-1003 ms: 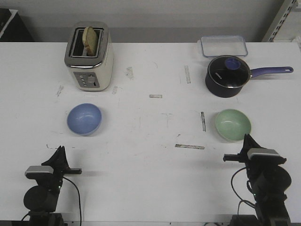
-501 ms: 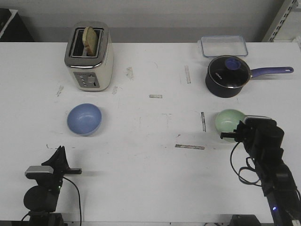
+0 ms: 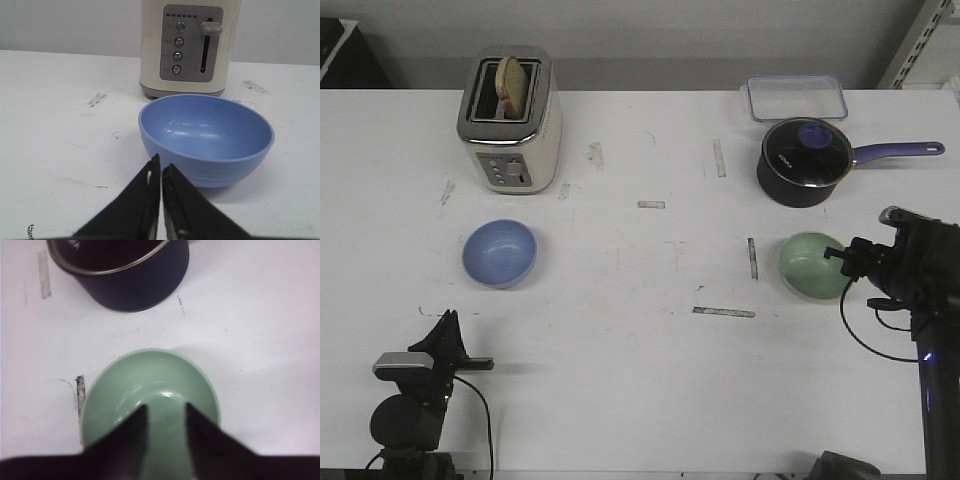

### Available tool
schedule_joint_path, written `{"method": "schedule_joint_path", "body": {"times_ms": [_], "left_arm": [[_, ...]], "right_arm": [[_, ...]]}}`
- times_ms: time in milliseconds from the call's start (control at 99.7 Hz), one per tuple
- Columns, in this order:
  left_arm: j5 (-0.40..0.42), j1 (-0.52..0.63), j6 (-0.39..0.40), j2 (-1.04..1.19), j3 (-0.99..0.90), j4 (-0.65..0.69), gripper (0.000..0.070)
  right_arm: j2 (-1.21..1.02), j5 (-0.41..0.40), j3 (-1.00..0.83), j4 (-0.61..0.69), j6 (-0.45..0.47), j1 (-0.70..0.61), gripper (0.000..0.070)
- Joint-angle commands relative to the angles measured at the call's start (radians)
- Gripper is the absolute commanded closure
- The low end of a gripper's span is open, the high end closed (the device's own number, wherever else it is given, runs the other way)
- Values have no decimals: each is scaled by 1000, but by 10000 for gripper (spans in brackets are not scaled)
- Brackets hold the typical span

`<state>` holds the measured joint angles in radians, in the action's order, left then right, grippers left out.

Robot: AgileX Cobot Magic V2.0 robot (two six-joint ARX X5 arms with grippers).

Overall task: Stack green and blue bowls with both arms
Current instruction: 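Move the right gripper forward over the pale green bowl's rim, then grip the green bowl rim and drag it toward the table center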

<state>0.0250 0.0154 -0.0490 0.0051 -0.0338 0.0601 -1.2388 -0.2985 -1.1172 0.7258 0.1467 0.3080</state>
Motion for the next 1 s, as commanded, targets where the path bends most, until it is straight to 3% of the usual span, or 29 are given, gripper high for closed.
{"method": "schedule_joint_path", "body": {"times_ms": [0, 110, 301, 682, 722, 842, 993], "left_arm": [[2, 1, 7, -2, 21, 16, 699], [2, 1, 7, -2, 21, 16, 699], [2, 1, 7, -2, 21, 16, 699], [2, 1, 7, -2, 21, 16, 699], [2, 1, 7, -2, 21, 16, 699], [2, 1, 7, -2, 21, 16, 699], [2, 1, 7, -2, 21, 16, 699]], "right_arm": [[-37, -66, -18, 0, 14, 34, 317], [-82, -126, -18, 22, 10, 77, 270], [-157, -131, -18, 51, -18, 110, 186], [-327, -131, -17, 18, -32, 116, 182], [-336, -130, -17, 14, -32, 114, 221], [-340, -125, -17, -4, -35, 110, 445], [-340, -119, -17, -14, -35, 110, 644]]}}
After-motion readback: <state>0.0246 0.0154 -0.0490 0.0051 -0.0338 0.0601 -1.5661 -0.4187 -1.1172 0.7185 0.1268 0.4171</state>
